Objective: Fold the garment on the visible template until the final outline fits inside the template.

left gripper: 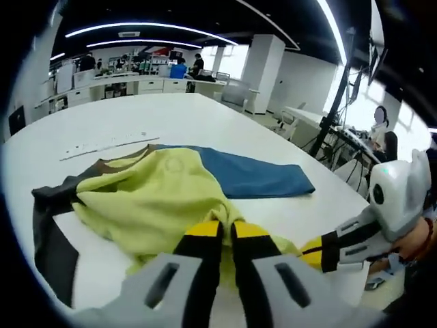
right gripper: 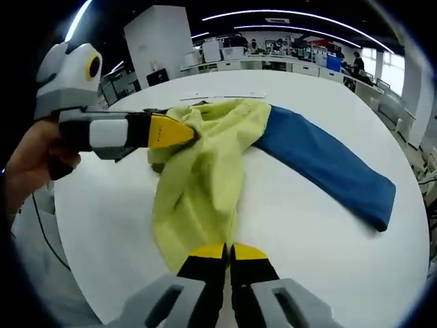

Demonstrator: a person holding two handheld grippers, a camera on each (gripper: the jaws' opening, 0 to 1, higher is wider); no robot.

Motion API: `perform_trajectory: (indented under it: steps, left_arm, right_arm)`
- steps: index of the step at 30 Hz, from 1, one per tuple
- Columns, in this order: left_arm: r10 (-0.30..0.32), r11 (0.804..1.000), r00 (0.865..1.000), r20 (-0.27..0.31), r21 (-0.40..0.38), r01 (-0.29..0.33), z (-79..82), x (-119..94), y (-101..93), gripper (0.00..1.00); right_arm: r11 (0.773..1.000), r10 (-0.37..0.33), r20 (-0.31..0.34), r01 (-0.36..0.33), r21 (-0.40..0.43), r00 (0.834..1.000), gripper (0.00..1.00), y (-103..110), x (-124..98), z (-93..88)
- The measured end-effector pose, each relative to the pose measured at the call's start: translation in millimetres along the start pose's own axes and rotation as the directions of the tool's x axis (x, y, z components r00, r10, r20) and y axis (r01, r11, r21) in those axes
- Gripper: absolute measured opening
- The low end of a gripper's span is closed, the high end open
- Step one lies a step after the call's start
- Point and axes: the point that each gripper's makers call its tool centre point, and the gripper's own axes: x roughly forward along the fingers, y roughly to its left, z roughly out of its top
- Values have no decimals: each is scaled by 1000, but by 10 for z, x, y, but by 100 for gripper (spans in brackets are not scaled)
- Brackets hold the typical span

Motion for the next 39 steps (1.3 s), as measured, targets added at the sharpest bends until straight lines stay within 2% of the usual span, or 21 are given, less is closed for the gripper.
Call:
perform_trajectory:
  steps: [13, 20, 25, 29, 32, 35, 37, 39]
  left_arm:
    - [16, 999, 998, -59, 50, -13, -160, 234, 5, 3]
    - [16, 999, 996, -90, 51, -12, -248, 280, 4, 3]
    - [37, 996, 991, -130, 83, -26, -367, 313, 29, 4]
    - [40, 993, 991, -125, 113, -25, -357, 301, 8, 5]
    - [24, 994, 994, -110, 112, -11, -329, 273, -16, 11]
    - [-7, 993, 998, -57, 121, 14, -220, 204, -80, 23]
    - [-13, 991, 999, -51, 132, 20, -182, 143, -97, 29]
    - [-20, 991, 999, -37, 133, 25, -136, 92, -99, 34]
  right_arm:
    - [1000, -12, -10, 11, -17, 1000, 0, -1, 34, -33]
    - [999, -15, -16, 15, -38, 1000, 0, 6, 34, -35]
    - [998, -28, -24, 27, -65, 999, 0, 17, 38, -37]
    - [998, -31, -30, 30, -59, 999, 0, 12, 36, -42]
    - [998, -35, -30, 33, -53, 999, 0, 10, 37, -42]
    - [998, -38, -30, 36, -58, 999, 0, 18, 35, -45]
    - [997, -35, -30, 33, -63, 999, 0, 25, 35, -45]
    - [998, -38, -23, 37, -49, 999, 6, 25, 34, -39]
